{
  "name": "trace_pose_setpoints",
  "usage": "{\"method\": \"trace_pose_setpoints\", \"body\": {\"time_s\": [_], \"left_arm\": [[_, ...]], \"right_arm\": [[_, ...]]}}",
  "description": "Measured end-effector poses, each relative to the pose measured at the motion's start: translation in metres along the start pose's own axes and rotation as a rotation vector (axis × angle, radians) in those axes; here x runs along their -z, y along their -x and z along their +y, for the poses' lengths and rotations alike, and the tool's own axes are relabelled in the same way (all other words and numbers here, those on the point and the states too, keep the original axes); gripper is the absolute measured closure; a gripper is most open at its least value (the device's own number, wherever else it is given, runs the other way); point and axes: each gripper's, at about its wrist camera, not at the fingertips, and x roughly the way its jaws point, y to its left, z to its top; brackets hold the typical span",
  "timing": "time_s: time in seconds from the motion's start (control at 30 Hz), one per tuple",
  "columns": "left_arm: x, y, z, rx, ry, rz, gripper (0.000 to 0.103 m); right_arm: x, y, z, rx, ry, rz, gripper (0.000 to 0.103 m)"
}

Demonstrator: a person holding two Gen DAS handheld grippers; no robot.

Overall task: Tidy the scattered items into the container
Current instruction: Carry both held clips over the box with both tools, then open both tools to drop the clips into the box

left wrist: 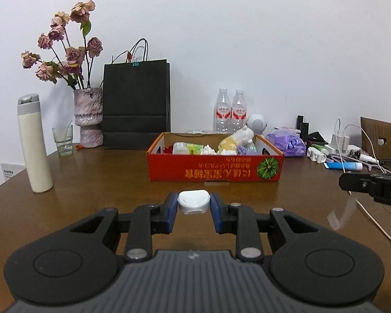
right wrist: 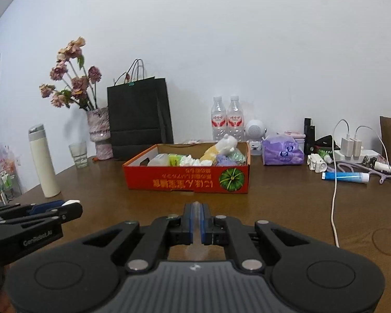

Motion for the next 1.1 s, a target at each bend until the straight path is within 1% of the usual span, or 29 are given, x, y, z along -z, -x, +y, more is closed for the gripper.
{"method": "trace_pose_setpoints", "body": {"time_s": [0.13, 0.2, 0.3, 0.37, 0.43, 0.53, 0.67, 0.73, 0.8, 0.83, 0.87, 0.9, 0.97, 1.0, 1.03, 1.07, 1.1], "left_arm": [[-0.034, -0.037, 0.006, 0.022, -0.001, -0.021, 0.075], [-0.060, -0.066, 0.008, 0.050, -0.005, -0.021, 0.075], [-0.098, -0.119, 0.011, 0.104, 0.012, 0.016, 0.075], [-0.120, -0.163, 0.013, 0.128, 0.015, 0.072, 0.075], [-0.136, -0.208, 0.013, 0.145, 0.026, 0.153, 0.075], [-0.150, -0.270, 0.012, 0.157, 0.027, 0.268, 0.075], [-0.145, -0.337, 0.004, 0.127, -0.030, 0.396, 0.075], [-0.136, -0.357, 0.001, 0.106, -0.088, 0.433, 0.074], [-0.129, -0.369, 0.000, 0.092, -0.136, 0.457, 0.073], [-0.127, -0.372, 0.000, 0.096, -0.145, 0.467, 0.072], [-0.126, -0.374, 0.002, 0.102, -0.141, 0.473, 0.063], [-0.127, -0.375, 0.005, 0.106, -0.129, 0.471, 0.048], [-0.132, -0.372, 0.013, 0.108, -0.100, 0.454, 0.035], [-0.135, -0.370, 0.016, 0.106, -0.095, 0.443, 0.035], [-0.138, -0.366, 0.018, 0.098, -0.097, 0.433, 0.035], [-0.142, -0.365, 0.020, 0.088, -0.101, 0.429, 0.035], [-0.147, -0.364, 0.022, 0.077, -0.103, 0.430, 0.032]], "right_arm": [[-0.023, -0.028, -0.005, -0.019, 0.014, 0.000, 0.099], [-0.040, -0.049, -0.006, -0.030, 0.024, -0.003, 0.099], [-0.075, -0.089, -0.014, -0.057, 0.017, -0.004, 0.099], [-0.101, -0.118, -0.020, -0.072, 0.013, 0.008, 0.099], [-0.128, -0.148, -0.026, -0.083, 0.013, 0.008, 0.099], [-0.162, -0.197, -0.033, -0.089, 0.014, 0.043, 0.099], [-0.185, -0.269, -0.040, -0.115, -0.014, 0.172, 0.098], [-0.186, -0.306, -0.040, -0.125, -0.016, 0.262, 0.097], [-0.179, -0.336, -0.039, -0.134, -0.011, 0.341, 0.097], [-0.175, -0.351, -0.040, -0.135, -0.019, 0.386, 0.096], [-0.170, -0.364, -0.039, -0.129, -0.023, 0.433, 0.096], [-0.165, -0.376, -0.038, -0.120, -0.027, 0.479, 0.094], [-0.157, -0.392, -0.038, -0.131, -0.045, 0.564, 0.086], [-0.154, -0.400, -0.039, -0.137, -0.069, 0.609, 0.083], [-0.152, -0.404, -0.041, -0.137, -0.092, 0.633, 0.077], [-0.153, -0.406, -0.043, -0.138, -0.111, 0.642, 0.065], [-0.155, -0.405, -0.045, -0.139, -0.127, 0.635, 0.054]]}}
